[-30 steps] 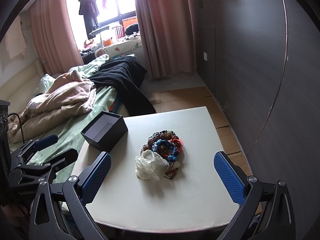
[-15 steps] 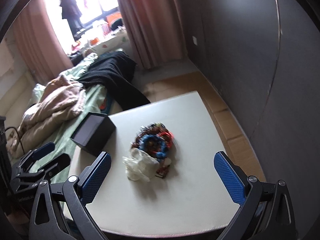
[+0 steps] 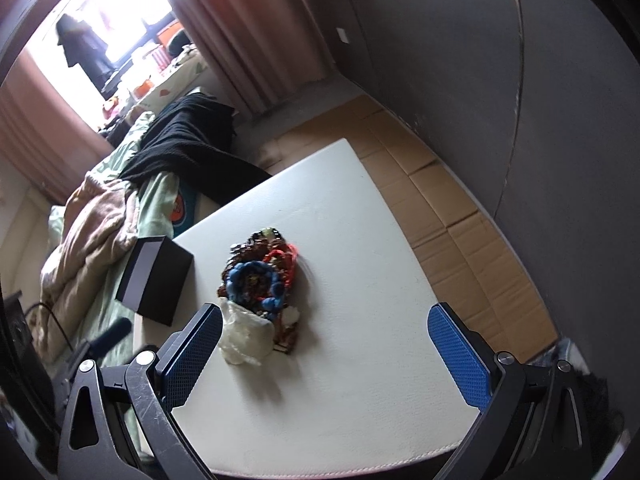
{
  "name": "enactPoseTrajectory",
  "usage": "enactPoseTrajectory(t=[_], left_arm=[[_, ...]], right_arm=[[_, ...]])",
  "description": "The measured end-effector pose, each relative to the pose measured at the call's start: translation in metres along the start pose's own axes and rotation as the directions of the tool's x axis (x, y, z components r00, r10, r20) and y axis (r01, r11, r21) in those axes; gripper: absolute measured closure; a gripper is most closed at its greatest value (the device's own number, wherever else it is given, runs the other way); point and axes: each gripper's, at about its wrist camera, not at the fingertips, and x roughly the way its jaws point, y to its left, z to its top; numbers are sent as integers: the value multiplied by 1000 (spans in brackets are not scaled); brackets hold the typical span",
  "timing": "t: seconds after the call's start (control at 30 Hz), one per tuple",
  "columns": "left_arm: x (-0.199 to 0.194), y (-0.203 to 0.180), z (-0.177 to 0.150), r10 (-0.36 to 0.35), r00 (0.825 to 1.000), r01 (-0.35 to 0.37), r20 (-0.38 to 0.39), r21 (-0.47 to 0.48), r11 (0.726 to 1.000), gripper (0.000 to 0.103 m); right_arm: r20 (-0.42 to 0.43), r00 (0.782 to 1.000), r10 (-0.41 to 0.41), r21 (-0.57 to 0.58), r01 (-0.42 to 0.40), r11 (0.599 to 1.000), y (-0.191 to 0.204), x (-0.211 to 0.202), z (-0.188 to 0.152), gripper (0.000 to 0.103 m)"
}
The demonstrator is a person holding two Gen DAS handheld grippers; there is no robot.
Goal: Organize jewelry
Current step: 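Reach the right gripper to the blue braided bracelet and close on it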
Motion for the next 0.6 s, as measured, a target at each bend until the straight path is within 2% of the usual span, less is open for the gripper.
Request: enactPoseTrajectory(t=[0.13, 0.23, 0.37, 0.47, 0.5, 0.57, 0.6], left_arm=[[18, -8, -2, -5, 999, 5, -33, 12, 1000, 18], [32, -9, -4, -12, 998, 13, -64, 5, 1000, 24], [49, -7, -5, 1, 996, 0, -89, 1, 1000, 26], [58, -4, -5, -8, 994, 7, -107, -14, 1000, 36], [61, -2, -6, -11, 993, 9, -114, -17, 1000, 43], [65, 0, -6, -5, 991, 2, -133, -25, 1000, 64], [69, 4, -7, 6, 989, -12, -151, -40, 999, 91]], right_arm=[[-25, 999, 35, 42, -34, 999, -6, 9, 3, 0], [-32, 998, 61, 70, -59, 996, -8, 15, 6, 0], [-49, 995, 88, 93, -84, 992, -6, 26, 8, 0], [-62, 990, 127, 111, -120, 987, -3, 32, 9, 5], [-68, 987, 144, 116, -136, 984, -1, 35, 9, 7], [-78, 983, 166, 118, -156, 981, 2, 40, 9, 16], [-84, 981, 176, 119, -165, 979, 4, 43, 10, 18]])
